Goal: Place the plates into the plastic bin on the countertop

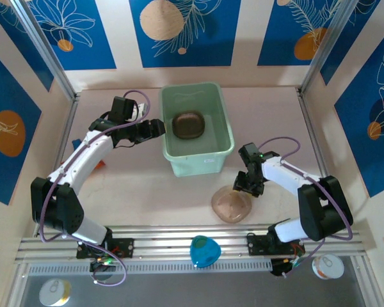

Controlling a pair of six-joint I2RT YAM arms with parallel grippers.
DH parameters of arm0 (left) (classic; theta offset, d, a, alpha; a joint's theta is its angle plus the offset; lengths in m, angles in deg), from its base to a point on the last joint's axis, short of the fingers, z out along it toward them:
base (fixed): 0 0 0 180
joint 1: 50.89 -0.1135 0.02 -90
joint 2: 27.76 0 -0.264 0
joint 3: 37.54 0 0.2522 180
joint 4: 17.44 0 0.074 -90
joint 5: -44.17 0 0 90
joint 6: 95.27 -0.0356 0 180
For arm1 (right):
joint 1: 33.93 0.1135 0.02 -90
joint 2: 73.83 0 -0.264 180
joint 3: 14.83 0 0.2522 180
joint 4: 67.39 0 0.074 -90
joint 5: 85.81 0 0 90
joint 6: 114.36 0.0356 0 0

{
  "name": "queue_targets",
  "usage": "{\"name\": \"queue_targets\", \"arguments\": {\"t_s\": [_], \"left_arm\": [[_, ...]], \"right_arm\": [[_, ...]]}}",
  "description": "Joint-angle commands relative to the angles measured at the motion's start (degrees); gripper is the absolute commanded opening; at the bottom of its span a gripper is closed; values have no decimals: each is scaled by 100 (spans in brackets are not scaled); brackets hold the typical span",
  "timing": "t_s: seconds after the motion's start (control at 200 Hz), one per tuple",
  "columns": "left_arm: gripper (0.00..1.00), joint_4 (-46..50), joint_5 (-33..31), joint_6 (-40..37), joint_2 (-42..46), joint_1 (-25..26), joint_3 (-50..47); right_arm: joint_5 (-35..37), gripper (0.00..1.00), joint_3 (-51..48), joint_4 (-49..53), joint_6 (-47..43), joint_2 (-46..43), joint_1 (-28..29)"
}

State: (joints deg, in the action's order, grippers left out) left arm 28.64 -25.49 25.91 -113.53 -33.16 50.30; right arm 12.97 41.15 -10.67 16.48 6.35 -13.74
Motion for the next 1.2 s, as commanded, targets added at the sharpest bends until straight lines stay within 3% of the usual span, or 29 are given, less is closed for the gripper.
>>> {"name": "queue_targets", "arguments": {"t_s": [0.0, 0.485, 0.925, 1.195], "left_arm": [[72, 3, 120, -26, 37, -33, -43], [72, -2, 115, -35, 88, -33, -130], [72, -48, 136, -16, 92, -29, -175], [72, -89, 172, -15, 91, -33, -212]], "right_arm": [[198, 49, -29, 54, 198, -151, 11], [350, 38, -216, 27, 514, -90, -15], [925, 23, -442, 264, 1167, -922, -57], [540, 28, -639, -91, 859, -1086, -60]]}}
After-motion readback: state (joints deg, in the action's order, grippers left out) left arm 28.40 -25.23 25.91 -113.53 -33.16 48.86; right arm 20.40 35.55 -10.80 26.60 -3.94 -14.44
